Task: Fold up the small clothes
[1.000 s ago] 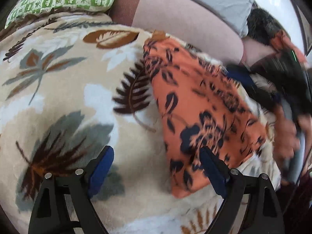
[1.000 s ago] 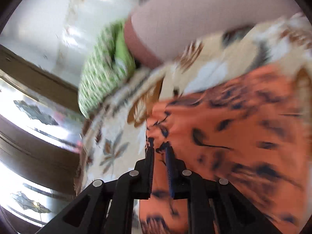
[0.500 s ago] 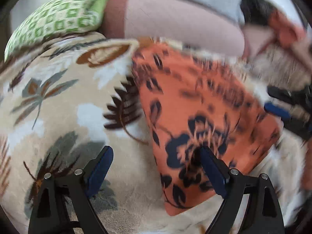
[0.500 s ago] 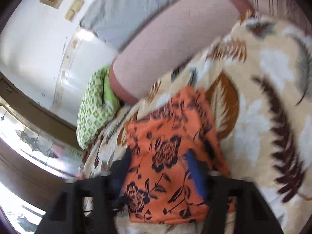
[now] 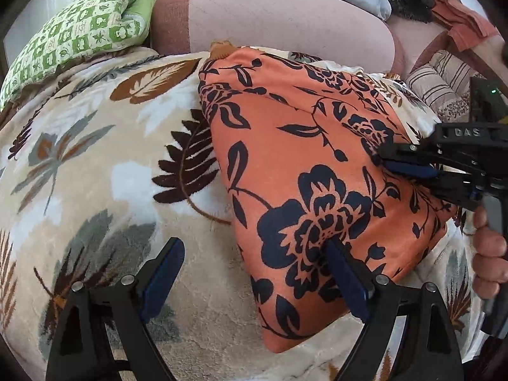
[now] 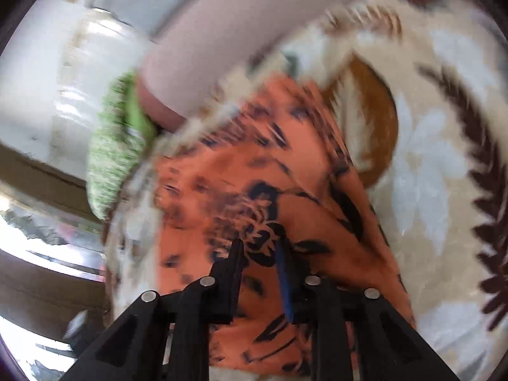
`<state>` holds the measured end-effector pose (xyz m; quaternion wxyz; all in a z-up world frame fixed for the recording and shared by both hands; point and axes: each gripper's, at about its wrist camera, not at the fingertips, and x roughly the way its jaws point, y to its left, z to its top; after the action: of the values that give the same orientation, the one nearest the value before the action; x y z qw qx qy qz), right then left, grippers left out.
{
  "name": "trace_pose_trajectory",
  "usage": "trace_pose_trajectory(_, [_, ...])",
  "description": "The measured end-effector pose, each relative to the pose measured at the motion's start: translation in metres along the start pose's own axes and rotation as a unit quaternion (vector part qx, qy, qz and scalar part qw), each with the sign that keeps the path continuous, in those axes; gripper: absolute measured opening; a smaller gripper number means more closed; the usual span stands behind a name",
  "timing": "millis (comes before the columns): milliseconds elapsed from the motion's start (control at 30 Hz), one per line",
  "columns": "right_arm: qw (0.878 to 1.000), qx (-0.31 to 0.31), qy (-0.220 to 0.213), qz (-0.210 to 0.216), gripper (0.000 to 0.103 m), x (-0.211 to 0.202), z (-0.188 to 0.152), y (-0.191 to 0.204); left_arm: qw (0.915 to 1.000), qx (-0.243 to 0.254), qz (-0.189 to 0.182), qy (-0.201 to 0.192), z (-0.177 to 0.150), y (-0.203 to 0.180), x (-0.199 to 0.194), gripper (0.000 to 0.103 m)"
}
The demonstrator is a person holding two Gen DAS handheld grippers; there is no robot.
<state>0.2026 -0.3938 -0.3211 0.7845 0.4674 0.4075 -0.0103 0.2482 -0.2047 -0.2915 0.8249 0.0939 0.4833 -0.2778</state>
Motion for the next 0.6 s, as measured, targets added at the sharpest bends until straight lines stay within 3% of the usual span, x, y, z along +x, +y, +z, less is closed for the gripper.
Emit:
trace_pose_trajectory(67, [1.0,0.015,-0.001,0.014,0.021,0.006,0.002,-0.005,1.0,-0.003,-0.001,0.001,0.0,0.0,0.0,0.09])
trace_pose_trajectory(433, [1.0,-0.01,0.002,-0.01,0.022,0.007,0.006,0.01,0.9999,-0.009,-0.001,0.007,0.002,0.001,0.004,0.093])
trace_pose_trajectory(600, [0.995,-0.066,-0.06,-0.036,0.024,-0.011,0.03,0.042,0.9999,-0.007,-0.003,0.009,0.002,0.002,0.006,0.093])
